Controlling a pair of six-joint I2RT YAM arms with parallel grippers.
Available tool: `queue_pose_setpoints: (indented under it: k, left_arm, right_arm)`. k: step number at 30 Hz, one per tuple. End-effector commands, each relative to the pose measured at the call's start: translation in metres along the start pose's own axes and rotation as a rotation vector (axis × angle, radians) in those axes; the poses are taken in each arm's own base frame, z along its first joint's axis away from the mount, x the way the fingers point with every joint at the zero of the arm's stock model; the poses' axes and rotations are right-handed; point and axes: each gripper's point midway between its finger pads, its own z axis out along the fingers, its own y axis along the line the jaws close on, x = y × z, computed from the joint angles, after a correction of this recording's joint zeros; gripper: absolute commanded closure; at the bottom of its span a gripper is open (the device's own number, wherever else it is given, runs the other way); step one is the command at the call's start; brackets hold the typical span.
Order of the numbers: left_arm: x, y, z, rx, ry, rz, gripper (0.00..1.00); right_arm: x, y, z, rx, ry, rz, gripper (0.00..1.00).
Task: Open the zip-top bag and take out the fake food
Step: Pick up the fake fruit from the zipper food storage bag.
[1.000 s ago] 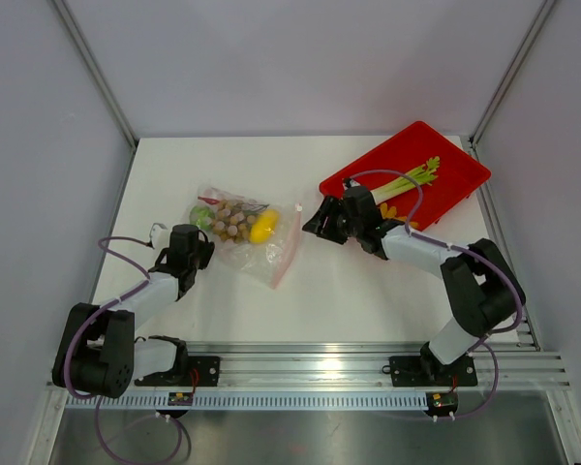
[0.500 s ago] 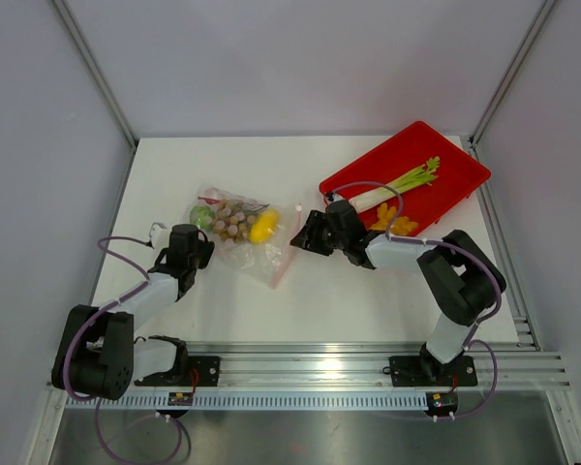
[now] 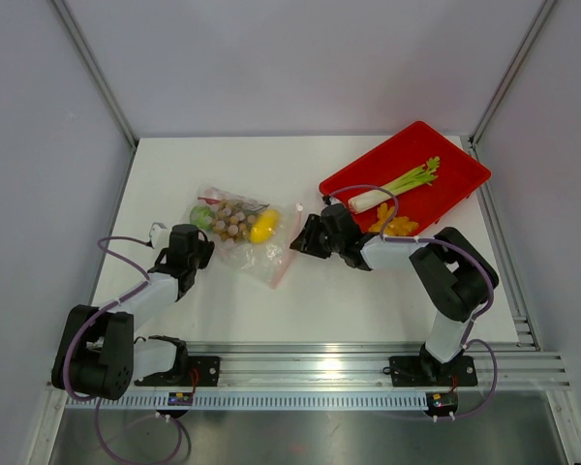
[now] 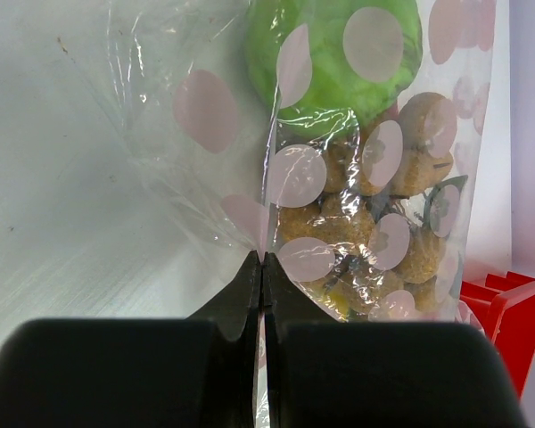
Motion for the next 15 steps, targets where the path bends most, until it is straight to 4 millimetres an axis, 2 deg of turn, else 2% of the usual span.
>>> queue_pose_setpoints:
  k: [1,6,10,15]
  left_arm:
    - [-0.004,-0.016,-0.003,0.052,-0.009,-0.007,1.00]
    - [-0.003,-0.016,-0.003,0.052,-0.005,-0.005,1.00]
    - [0.009,-0.016,-0.004,0.058,0.045,0.006,1.00]
    - [0.014,-0.020,-0.010,0.085,0.065,0.004,1.00]
  right_arm:
    - [-0.016,0.021,-0.001,-0.059,-0.068,-0.001,0.54]
    - [-0.015,0.033,0.004,-0.143,-0.067,-0.017,0.55]
    - [-0.018,0.041,0.009,-0.182,-0.063,-0.068,0.54]
    - [-0.019,0.043,0.018,-0.208,-0.073,-0.092,0.53]
